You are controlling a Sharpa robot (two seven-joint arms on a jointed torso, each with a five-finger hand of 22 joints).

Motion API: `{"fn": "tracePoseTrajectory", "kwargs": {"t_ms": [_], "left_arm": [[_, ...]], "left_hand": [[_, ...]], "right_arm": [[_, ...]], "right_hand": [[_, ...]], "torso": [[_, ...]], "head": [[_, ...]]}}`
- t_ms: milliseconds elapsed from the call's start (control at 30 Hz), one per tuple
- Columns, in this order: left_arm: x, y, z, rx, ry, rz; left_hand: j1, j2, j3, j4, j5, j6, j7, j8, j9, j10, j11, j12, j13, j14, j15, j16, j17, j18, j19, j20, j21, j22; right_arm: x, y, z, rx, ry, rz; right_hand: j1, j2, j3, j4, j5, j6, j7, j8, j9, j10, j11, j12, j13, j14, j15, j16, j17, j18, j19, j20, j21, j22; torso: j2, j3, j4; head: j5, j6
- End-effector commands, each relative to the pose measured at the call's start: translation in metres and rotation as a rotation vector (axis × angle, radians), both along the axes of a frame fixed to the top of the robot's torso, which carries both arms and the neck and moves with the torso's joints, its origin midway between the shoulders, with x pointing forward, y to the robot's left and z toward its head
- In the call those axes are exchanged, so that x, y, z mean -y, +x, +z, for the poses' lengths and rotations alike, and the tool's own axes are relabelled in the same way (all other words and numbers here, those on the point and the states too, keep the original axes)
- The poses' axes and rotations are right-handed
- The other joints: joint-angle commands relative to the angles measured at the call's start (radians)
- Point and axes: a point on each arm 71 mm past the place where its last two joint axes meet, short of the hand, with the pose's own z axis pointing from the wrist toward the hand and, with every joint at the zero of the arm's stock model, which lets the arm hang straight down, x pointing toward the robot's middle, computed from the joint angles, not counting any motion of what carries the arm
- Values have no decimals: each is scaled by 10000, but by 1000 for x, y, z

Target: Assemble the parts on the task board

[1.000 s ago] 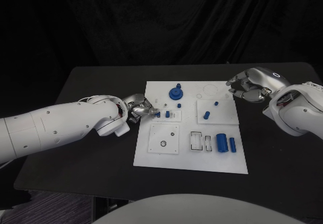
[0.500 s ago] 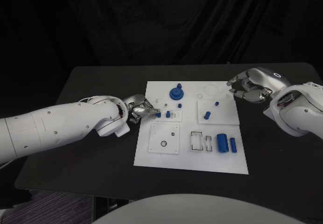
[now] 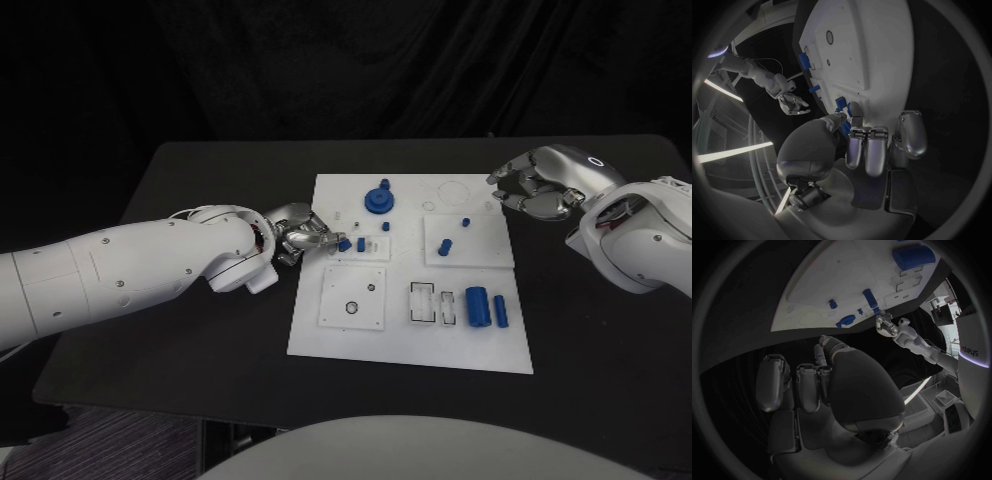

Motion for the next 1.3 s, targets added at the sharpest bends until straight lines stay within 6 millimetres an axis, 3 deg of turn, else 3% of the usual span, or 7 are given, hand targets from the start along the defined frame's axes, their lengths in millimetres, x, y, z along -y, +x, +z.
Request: {"fn": "tracePoseTrajectory", "kwargs": {"t_ms": [33, 533, 800, 1033, 1167, 1233, 1300], "left_arm": [[-1, -4, -8, -355, 229, -37], [-3, -3, -8, -307, 204, 1], [-7, -1, 5, 1565, -510, -49], [-22, 2, 24, 3547, -472, -305], [-25, 9, 34, 3341, 113, -524], [-24, 14, 39, 2901, 534, -744], [-22, 17, 43, 2513, 878, -946]], "left_hand": [[113, 25, -69, 18, -33, 12, 55, -49, -10, 1029, 69, -5, 2628, 1042, 69, 26, 2632, 167, -14, 40, -63, 1466], [301, 56, -190, 127, 51, 19, 46, -61, -13, 1029, 65, -5, 2628, 1042, 69, 26, 2632, 172, -19, 43, -92, 1475], [431, 14, -327, 235, -23, 28, 45, -59, -5, 1029, 65, -5, 2628, 1042, 69, 26, 2632, 162, 14, 44, -65, 1504], [1788, -273, -586, 160, 351, -276, 17, 52, 244, 1029, 34, -5, 2628, 1042, 37, 26, 2632, 128, 158, 16, 35, 1615], [2123, -184, -615, 297, 177, -402, 40, 41, 265, 1029, 52, -5, 2628, 1042, 50, 26, 2632, 127, 166, 17, 25, 1632], [2209, -94, -821, 696, -786, -674, 150, -35, 264, 1029, 135, -5, 2628, 1042, 126, 26, 2632, 153, 59, 63, -135, 1596], [2183, -35, -1009, 815, -1254, -670, 187, -1, 276, 1029, 172, -5, 2628, 1042, 148, 26, 2632, 149, 65, 100, -140, 1602]], "right_arm": [[0, 0, -1, -67, -32, -78], [1, 0, -2, -111, -55, -99], [2, -1, -2, -82, -39, -103], [4, -2, -1, -45, -20, -150], [3, -1, -1, -30, -14, -156], [3, -1, -1, -23, -14, -157], [3, 0, -1, -16, -15, -160]], "right_hand": [[-58, 25, 48, 10, 36, -13, -46, -65, -10, -41, 7, -52, 1249, 781, -63, -46, 1555, 40, 60, -34, -35, 1836], [-75, 15, 51, 10, 35, -17, -48, -68, -13, -37, 5, -54, 1248, 779, -65, -54, 1547, 40, 59, -37, -39, 1835], [-75, 15, 51, 10, 35, -17, -48, -68, -13, -37, 5, -54, 1248, 779, -65, -54, 1547, 40, 59, -37, -39, 1835], [-75, 15, 51, 10, 35, -17, -48, -68, -13, -37, 5, -54, 1248, 779, -65, -54, 1547, 40, 59, -37, -39, 1835], [-96, 9, 55, 12, 35, -19, -51, -69, -16, -34, 1, -56, 1245, 780, -67, -52, 1549, 40, 61, -40, -40, 1836], [-96, 9, 55, 12, 35, -19, -51, -69, -16, -34, 1, -56, 1245, 780, -67, -52, 1549, 40, 61, -40, -40, 1836], [-96, 9, 55, 12, 35, -19, -51, -69, -16, -34, 1, -56, 1245, 780, -67, -52, 1549, 40, 61, -40, -40, 1836]], "torso": [[2, -1, 1], [1, -3, -4], [1, -4, -4], [-2, -5, -9], [-11, -2, -4], [-15, 3, -9], [-26, 8, -13]], "head": [[-2, -2], [11, -2], [43, -2], [82, -2], [137, -2], [184, -2], [216, -2]]}}
